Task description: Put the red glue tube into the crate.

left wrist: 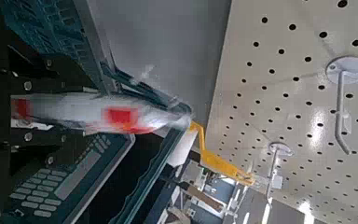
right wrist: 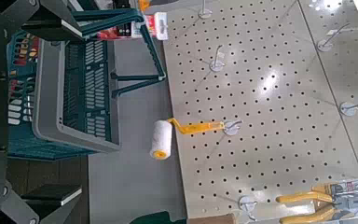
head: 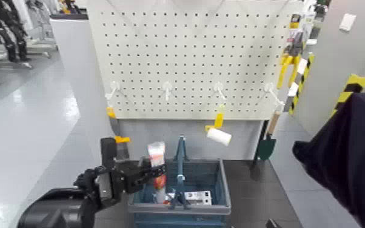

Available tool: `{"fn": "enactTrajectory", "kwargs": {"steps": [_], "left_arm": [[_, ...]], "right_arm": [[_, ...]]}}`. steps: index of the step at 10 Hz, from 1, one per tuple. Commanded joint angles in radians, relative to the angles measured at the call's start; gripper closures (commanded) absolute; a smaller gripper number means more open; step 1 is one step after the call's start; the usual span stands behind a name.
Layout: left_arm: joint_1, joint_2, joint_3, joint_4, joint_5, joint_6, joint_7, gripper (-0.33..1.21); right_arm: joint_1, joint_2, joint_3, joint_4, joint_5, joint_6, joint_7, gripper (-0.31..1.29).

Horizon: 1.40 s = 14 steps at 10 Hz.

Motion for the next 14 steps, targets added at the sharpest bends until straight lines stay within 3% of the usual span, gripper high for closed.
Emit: {"fn": "enactTrajectory", "kwargs": {"steps": [1,7,9,10,12,14], "left_arm": [[-0.003,0.0,0.001,-0.011,-0.009,-0.003,-0.003,-0.09],[-0.015,-0.002,-0.009,-0.02,-0.009,-0.02,-0.003,-0.06],[-0.004,0.0,-0.006,-0.083,-0.032,-0.029,0.003,-0.05],[0.025,0.008,-0.003,-0.175,-0.066,-0.02,0.017,-0.03],[0.158,0.037,0.017,-0.44,-0.095,-0.016,0.138,-0.03],[0.347,0.024,0.085,-0.68,-0.132,-0.029,0.312,-0.01]], "right_arm": [[0.0,0.0,0.0,0.0,0.0,0.0,0.002,0.14],[0.0,-0.002,-0.003,0.002,-0.006,0.0,0.0,0.14],[0.0,-0.003,-0.005,0.002,-0.008,0.0,0.0,0.14],[0.002,-0.003,-0.003,0.0,-0.008,0.0,0.0,0.14],[0.006,-0.002,-0.005,-0.003,-0.002,-0.002,-0.008,0.13],[0.014,0.002,-0.008,-0.014,0.011,0.0,-0.021,0.09]]}}
